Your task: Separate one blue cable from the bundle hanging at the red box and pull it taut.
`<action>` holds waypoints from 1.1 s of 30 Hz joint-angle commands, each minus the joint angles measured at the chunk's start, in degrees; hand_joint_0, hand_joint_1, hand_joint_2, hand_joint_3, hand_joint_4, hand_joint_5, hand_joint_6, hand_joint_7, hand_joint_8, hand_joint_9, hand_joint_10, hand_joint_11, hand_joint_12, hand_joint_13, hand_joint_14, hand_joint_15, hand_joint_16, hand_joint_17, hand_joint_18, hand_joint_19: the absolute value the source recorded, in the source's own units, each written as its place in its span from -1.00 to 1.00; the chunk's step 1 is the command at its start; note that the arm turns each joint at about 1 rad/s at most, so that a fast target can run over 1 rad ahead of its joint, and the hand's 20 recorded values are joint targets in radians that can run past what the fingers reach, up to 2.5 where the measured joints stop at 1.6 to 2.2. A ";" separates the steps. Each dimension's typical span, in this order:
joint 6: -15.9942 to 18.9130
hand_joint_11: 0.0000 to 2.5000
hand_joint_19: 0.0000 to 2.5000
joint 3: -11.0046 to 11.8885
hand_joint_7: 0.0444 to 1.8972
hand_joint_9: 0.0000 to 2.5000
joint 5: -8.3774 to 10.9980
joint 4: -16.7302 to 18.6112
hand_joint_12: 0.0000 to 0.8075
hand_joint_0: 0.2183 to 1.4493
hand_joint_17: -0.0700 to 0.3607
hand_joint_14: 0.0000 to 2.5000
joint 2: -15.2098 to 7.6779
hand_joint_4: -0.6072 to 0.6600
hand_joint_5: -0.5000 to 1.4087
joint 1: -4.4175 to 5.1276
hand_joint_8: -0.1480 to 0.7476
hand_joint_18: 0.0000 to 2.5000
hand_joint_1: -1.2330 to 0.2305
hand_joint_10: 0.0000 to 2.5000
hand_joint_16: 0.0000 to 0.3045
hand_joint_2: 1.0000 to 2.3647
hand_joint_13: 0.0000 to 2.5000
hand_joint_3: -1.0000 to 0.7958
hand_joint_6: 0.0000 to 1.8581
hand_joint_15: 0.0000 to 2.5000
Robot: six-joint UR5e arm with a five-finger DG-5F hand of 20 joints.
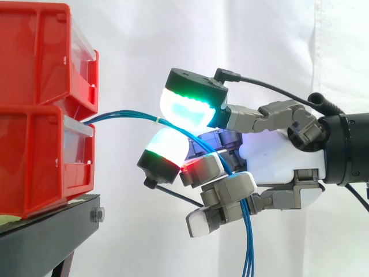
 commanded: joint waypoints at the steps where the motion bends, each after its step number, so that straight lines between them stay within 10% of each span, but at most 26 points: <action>1: 0.00 0.05 -0.48 0.04 0.36 -0.10 -0.03 -0.05 -0.27 -0.22 -0.23 -0.98 0.00 0.03 -0.71 0.09 0.00 -0.36 -0.30 -0.98 -0.72 -0.99 0.06 -0.35 -0.03 0.11; 10: 0.00 0.05 -0.51 0.04 0.30 -0.14 0.50 0.13 -0.30 -0.06 -0.25 -0.98 0.00 0.08 -0.72 0.35 -0.05 -0.38 -0.48 -0.98 -0.73 -1.00 0.04 -0.44 -0.03 0.12; 20: 0.09 0.08 -0.50 -0.05 0.29 -0.08 0.50 0.22 -0.28 -0.41 -0.26 -0.98 -0.08 0.07 -0.70 0.44 -0.06 -0.38 -0.58 -0.98 -0.74 -1.00 0.06 -0.44 -0.04 0.13; 28: 0.09 0.04 -0.48 -0.05 0.17 -0.06 0.50 0.48 -0.12 -0.62 -0.15 -0.99 0.00 0.20 -0.69 0.44 0.08 -0.32 -0.21 -0.99 -0.67 -1.00 0.10 -0.44 -0.06 0.12; 33: 0.09 0.05 -0.44 -0.14 0.22 -0.08 0.50 0.48 -0.27 -0.42 -0.22 -0.98 -0.08 0.15 -0.70 0.44 -0.01 -0.36 -0.11 -0.98 -0.71 -1.00 0.06 -0.44 -0.09 0.14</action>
